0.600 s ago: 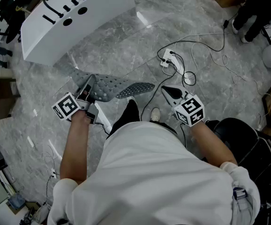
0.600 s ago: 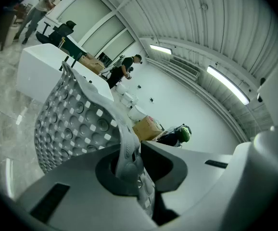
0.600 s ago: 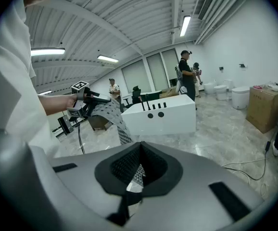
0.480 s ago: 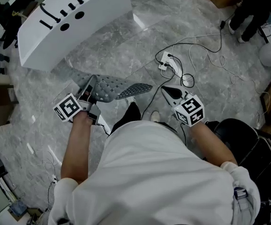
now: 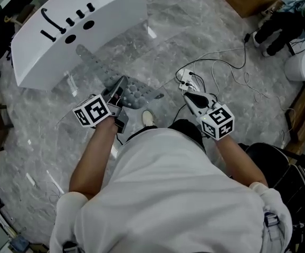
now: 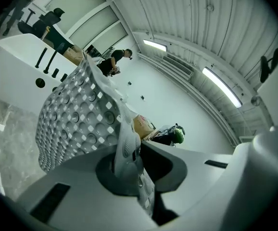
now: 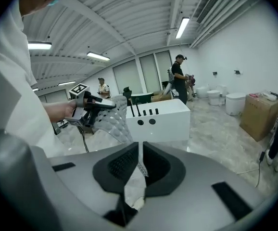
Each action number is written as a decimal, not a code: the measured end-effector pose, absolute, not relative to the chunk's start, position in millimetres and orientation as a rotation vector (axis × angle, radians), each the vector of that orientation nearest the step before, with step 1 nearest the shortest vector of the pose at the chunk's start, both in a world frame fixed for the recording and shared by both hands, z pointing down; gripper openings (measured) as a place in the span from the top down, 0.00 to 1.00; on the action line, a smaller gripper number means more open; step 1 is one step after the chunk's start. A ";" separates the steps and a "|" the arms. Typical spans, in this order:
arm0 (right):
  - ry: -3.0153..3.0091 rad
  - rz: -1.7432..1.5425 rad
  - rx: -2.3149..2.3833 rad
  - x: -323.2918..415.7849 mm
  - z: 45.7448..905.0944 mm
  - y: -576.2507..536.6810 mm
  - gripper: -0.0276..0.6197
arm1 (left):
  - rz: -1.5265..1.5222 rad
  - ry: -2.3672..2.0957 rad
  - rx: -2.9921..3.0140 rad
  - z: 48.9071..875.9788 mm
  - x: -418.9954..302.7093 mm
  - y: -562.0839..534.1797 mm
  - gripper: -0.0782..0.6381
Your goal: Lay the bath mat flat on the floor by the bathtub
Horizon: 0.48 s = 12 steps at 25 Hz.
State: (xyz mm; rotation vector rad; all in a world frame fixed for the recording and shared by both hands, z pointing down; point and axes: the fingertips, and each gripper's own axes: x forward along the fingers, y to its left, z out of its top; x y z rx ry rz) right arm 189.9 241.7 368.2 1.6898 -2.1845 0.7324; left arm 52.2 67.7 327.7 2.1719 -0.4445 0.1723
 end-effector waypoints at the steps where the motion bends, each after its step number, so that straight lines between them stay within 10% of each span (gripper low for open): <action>1: -2.186 0.736 1.690 187.9 367.3 229.7 0.86 | 0.178 -0.429 2.184 327.1 57.3 56.2 0.85; 12: -2.204 0.878 1.657 219.6 386.1 153.5 0.78 | 0.264 -0.398 2.190 359.2 142.2 -48.7 0.85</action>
